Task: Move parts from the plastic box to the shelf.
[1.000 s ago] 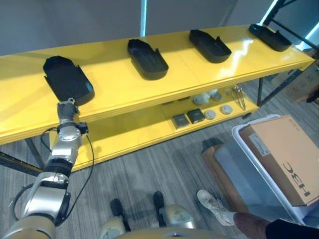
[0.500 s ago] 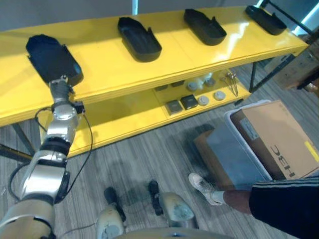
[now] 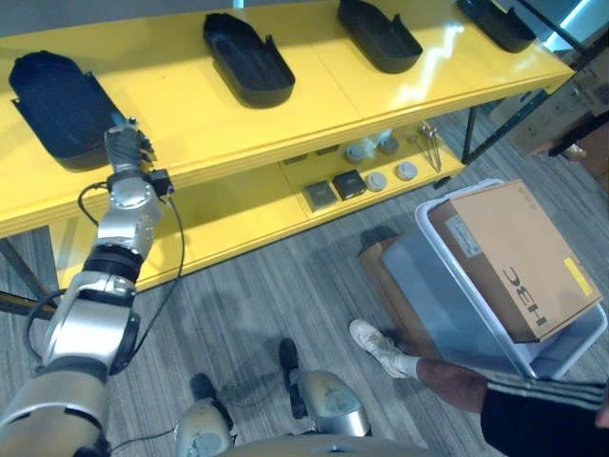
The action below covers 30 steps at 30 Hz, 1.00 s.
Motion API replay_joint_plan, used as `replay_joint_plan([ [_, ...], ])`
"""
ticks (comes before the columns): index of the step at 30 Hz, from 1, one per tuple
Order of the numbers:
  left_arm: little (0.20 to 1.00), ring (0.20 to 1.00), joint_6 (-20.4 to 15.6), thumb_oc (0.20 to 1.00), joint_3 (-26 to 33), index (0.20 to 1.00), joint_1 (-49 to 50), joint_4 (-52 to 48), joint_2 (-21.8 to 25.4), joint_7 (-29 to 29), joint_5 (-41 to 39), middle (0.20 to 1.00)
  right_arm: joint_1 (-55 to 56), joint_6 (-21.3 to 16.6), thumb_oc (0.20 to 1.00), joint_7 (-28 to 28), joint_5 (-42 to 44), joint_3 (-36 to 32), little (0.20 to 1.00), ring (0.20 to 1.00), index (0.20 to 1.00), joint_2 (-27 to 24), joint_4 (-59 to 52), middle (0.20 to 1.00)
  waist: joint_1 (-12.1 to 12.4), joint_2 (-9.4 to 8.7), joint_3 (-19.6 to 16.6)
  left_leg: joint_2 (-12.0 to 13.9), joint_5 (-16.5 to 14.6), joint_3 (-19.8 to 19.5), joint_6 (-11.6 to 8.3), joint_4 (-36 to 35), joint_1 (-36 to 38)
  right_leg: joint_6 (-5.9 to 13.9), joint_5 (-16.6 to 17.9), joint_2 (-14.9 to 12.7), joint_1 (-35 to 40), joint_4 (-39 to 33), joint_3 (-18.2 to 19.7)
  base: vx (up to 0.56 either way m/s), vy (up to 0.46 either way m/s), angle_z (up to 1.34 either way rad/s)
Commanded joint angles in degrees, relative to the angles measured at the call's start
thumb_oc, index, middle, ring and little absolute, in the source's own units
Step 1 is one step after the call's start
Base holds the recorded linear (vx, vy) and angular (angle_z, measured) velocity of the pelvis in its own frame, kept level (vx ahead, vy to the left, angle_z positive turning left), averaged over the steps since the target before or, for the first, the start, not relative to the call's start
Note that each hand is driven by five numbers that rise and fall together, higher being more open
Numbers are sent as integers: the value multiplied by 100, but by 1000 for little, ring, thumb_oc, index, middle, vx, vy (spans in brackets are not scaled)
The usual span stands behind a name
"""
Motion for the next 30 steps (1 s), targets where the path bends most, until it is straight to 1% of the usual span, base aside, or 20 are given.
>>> replay_joint_plan([
  [1,457,457,-517,457,109,457,-18,-154,294,-205,-69,457,377,-11,1000,-22,-52,161,1000,1000,1000,-183,24,1000,19,287,-502,322,280,-279,-106,-96,-176,591,-394,-273,-27,199,170,39,34,1],
  [2,473,473,-565,473,142,473,54,-187,297,-258,-54,473,395,-38,1000,-30,-74,139,1000,1000,1000,-178,46,1000,34,297,-527,319,281,-275,-106,-111,-153,592,-398,-275,-4,188,163,26,42,2],
  [4,1000,1000,-702,1000,210,1000,231,-283,286,-391,-33,1000,420,-54,1000,-48,-108,92,1000,1000,1000,-176,49,1000,69,321,-562,303,275,-277,-101,-130,-116,593,-409,-283,34,169,150,12,64,1],
  [7,1000,1000,-930,1000,377,1000,717,-572,210,-748,262,1000,486,-94,1000,-62,-230,-19,1000,1000,1000,-144,35,1000,149,377,-624,258,265,-280,-88,-188,-25,598,-419,-306,99,139,132,4,72,1],
  [9,1000,1000,-1020,1000,475,1000,1257,-1076,48,-1007,310,1000,560,-112,1000,-113,-284,-123,1000,1000,1000,-109,-41,1000,231,419,-664,211,250,-301,-72,-225,31,596,-433,-336,141,120,119,-13,106,3],
  [12,1000,1000,-844,1000,531,1000,2155,-2117,-272,-1420,156,1000,657,-123,1000,-194,-319,-276,1000,1000,1000,-73,-121,1000,359,487,-708,147,242,-349,-55,-293,107,593,-446,-378,190,98,102,-24,115,4],
  [13,1000,1000,-799,1000,540,1000,2233,-2192,-304,-1492,40,1000,664,-126,1000,-202,-332,-291,1000,1000,1000,-70,-132,1000,371,493,-710,140,244,-353,-56,-300,114,592,-444,-383,196,92,98,-52,127,8],
  [15,1000,1000,-863,1000,538,1000,3429,-3166,-755,-1670,-123,1000,710,-96,1000,-283,-466,-526,1000,1000,1000,-36,-205,1000,523,559,-731,31,217,-419,-35,-421,245,567,-432,-423,291,-3,75,-79,168,10],
  [17,1000,1000,-1021,1000,550,1000,3977,-3417,-870,-1753,31,1000,679,-75,1000,-318,-514,-647,1000,1000,1000,-31,-199,1000,613,596,-750,-19,203,-462,-27,-481,304,553,-405,-448,335,-56,37,-68,117,7],
  [19,1000,1000,-1059,1000,515,1000,4592,-3548,-956,-2023,-321,1000,625,-40,1000,-366,-559,-777,1000,1000,1000,-9,-189,1000,726,630,-779,-71,183,-513,-22,-553,370,546,-365,-484,402,-139,-30,-93,90,11],
  [20,1000,1000,-784,1000,420,1000,5014,-3395,-968,-2191,-461,1000,558,-15,1000,-413,-561,-848,1000,1000,1000,21,-161,1000,814,652,-799,-108,164,-545,-19,-614,421,553,-337,-508,450,-203,-88,-94,65,25],
  [22,1000,1000,-758,1000,301,1000,5301,-3220,-1007,-2518,-364,1000,478,22,1000,-463,-548,-869,1000,1000,1000,42,-135,1000,872,662,-804,-128,165,-565,-21,-635,438,555,-306,-525,472,-239,-112,-96,48,22],
  [23,1000,1000,-564,1000,233,1000,5593,-3084,-1082,-2734,-959,1000,402,48,1000,-493,-525,-898,1000,1000,1000,43,-107,1000,936,677,-804,-142,163,-588,-28,-630,438,563,-295,-548,485,-251,-151,-107,52,13],
  [24,1000,1000,-391,1000,196,1000,5785,-2963,-1104,-2867,-1109,1000,368,78,1000,-507,-525,-924,1000,1000,1000,43,-99,1000,975,691,-818,-155,151,-597,-24,-638,447,578,-300,-562,500,-260,-178,-131,63,22],
  [25,1000,1000,-551,1000,83,1000,6094,-2537,-1127,-2824,-450,1000,307,134,1000,-553,-529,-948,1000,1000,1000,54,-107,1000,1048,709,-847,-176,158,-612,-17,-662,468,596,-288,-585,518,-254,-217,-89,44,23],
  [26,1000,1000,-568,1000,64,1000,6126,-2455,-1134,-2838,-346,1000,301,136,1000,-563,-523,-949,1000,1000,1000,56,-105,1000,1057,712,-849,-179,158,-615,-16,-661,471,597,-287,-590,523,-252,-225,-106,48,18],
  [27,1000,1000,-430,1000,6,1000,6241,-2093,-1137,-2682,42,1000,243,154,1000,-593,-493,-939,1000,1000,1000,45,-99,1000,1095,725,-870,-192,159,-619,-6,-676,489,602,-287,-601,542,-257,-242,-56,30,7],
  [28,1000,1000,-509,1000,-14,1000,6269,-1896,-1144,-2693,92,1000,225,160,1000,-599,-487,-936,1000,1000,1000,40,-92,1000,1098,730,-876,-197,160,-619,-7,-685,495,607,-289,-605,547,-259,-244,-100,62,9],
  [29,1000,1000,-414,1000,76,1000,6320,-965,-1308,-2447,408,1000,140,195,1000,-630,-504,-922,1000,1000,1000,32,-64,1000,1108,752,-912,-215,178,-606,-5,-739,530,624,-285,-620,554,-265,-244,-70,52,10],
  [30,1000,1000,-452,1000,189,1000,6297,-447,-1415,-2350,471,1000,85,224,1000,-644,-537,-921,1000,1000,1000,41,-34,1000,1102,756,-929,-222,186,-609,-7,-754,540,630,-284,-623,548,-254,-233,-70,54,12],
])
